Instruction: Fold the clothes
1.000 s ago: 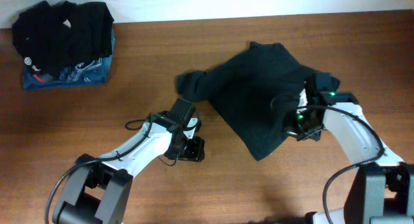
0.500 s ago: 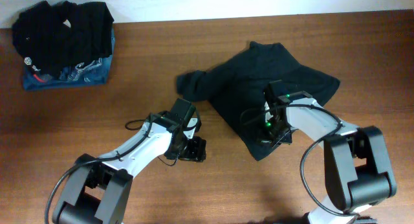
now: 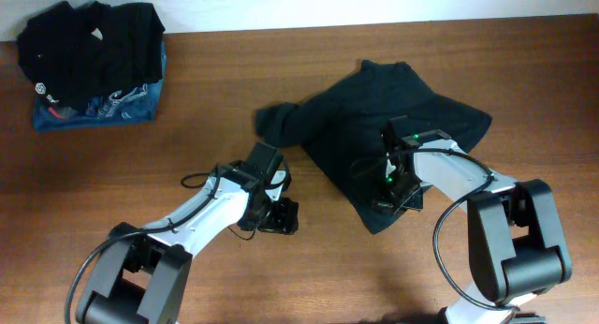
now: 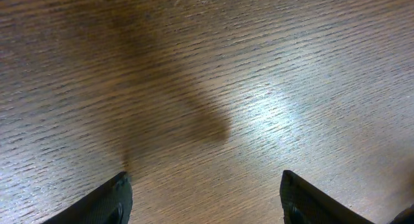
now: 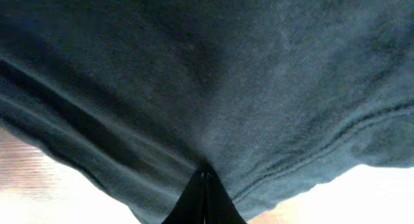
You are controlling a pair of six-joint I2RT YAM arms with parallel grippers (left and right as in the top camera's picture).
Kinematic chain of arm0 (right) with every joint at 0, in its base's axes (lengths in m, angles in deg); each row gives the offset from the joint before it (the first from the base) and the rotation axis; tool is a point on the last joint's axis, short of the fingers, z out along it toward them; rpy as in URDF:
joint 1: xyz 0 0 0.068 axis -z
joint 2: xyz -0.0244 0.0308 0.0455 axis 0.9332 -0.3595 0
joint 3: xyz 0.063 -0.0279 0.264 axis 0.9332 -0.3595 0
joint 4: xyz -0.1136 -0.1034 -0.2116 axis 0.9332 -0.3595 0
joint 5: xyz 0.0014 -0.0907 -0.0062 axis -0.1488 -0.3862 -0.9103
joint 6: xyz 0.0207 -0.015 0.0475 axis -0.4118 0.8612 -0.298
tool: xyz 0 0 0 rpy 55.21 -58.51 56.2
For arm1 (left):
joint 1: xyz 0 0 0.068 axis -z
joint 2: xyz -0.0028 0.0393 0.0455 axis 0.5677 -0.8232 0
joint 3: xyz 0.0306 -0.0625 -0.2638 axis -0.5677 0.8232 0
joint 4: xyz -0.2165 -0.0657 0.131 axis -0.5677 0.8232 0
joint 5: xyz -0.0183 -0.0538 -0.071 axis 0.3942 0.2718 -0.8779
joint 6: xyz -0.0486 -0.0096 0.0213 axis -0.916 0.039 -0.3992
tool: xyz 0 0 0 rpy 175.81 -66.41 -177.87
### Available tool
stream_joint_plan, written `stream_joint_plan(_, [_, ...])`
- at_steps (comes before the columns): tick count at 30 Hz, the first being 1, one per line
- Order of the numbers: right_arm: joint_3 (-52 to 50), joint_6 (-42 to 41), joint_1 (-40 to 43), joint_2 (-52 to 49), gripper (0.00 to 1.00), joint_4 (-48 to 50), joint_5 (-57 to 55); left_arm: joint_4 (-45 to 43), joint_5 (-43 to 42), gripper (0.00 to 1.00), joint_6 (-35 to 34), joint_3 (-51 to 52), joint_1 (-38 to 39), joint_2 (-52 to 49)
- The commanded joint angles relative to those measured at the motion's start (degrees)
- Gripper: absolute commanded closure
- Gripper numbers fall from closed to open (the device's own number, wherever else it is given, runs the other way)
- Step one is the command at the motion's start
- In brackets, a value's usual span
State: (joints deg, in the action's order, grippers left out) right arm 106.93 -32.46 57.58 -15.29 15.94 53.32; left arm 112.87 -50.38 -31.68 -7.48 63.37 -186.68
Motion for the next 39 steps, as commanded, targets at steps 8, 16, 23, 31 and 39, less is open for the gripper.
stream_joint_plan(8, [-4.07,-6.27,1.99,-2.97,0.96,-5.01,-7.76,0.17,0.44,0.27,0.11,-0.74,0.04,-0.46])
stream_joint_plan(16, [-7.8,-7.28,18.01,-2.97,0.96,-4.81,-11.43,0.22,0.44,0.27,0.11,-0.74,0.04,-0.46])
stream_joint_plan(23, [-7.76,-7.76,33.27,-2.97,0.96,-2.47,-11.19,0.22,0.44,0.27,0.11,-0.74,0.04,-0.46])
stream_joint_plan(31, [-4.72,-9.4,47.8,-2.95,0.96,-1.18,-9.42,0.2,0.46,0.26,0.11,-0.74,0.04,-0.46])
stream_joint_plan(39, [12.22,-8.46,50.73,-2.32,0.96,-14.23,-9.07,0.17,0.85,0.23,0.11,-0.74,0.04,-0.46])
